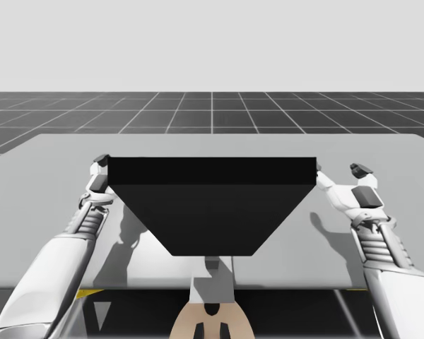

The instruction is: Reach around the screen and pick up the object behind it.

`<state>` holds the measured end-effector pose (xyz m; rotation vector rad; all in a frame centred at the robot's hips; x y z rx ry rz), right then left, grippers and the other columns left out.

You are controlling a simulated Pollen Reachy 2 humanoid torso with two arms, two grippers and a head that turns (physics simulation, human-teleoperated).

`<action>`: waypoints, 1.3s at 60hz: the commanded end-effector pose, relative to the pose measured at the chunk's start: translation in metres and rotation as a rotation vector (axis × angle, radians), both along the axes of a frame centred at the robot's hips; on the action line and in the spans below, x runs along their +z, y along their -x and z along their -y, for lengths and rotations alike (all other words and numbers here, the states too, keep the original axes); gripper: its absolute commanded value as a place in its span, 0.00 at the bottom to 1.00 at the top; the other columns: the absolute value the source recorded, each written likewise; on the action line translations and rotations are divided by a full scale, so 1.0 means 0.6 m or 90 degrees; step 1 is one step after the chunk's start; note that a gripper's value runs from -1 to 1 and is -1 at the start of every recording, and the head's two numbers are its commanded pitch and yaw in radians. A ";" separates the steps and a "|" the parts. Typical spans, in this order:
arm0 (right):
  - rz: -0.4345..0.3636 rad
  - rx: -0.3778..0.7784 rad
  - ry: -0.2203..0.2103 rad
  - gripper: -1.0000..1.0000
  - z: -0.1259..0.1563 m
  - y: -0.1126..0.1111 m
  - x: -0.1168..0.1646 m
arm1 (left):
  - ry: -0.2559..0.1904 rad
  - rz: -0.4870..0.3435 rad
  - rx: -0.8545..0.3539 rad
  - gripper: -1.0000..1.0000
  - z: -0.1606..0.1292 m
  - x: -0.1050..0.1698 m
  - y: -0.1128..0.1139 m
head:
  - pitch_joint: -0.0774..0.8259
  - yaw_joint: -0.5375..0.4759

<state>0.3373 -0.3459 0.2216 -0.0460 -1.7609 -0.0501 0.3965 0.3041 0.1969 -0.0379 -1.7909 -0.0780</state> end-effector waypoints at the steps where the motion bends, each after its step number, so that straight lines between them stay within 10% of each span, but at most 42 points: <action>1: -0.029 0.012 0.014 0.00 -0.003 0.008 -0.002 | -0.001 0.001 -0.005 0.00 0.002 0.000 0.001 | 0.13 0.51; 38: 0.044 0.527 -0.002 0.00 -0.025 0.103 0.022 | -0.036 -0.087 -0.391 0.00 0.005 0.023 0.076 | 0.14 0.51; 78: 0.014 0.746 0.061 0.00 -0.042 0.155 0.009 | -0.161 -0.157 -0.689 0.00 -0.006 0.012 0.199 | 0.16 0.51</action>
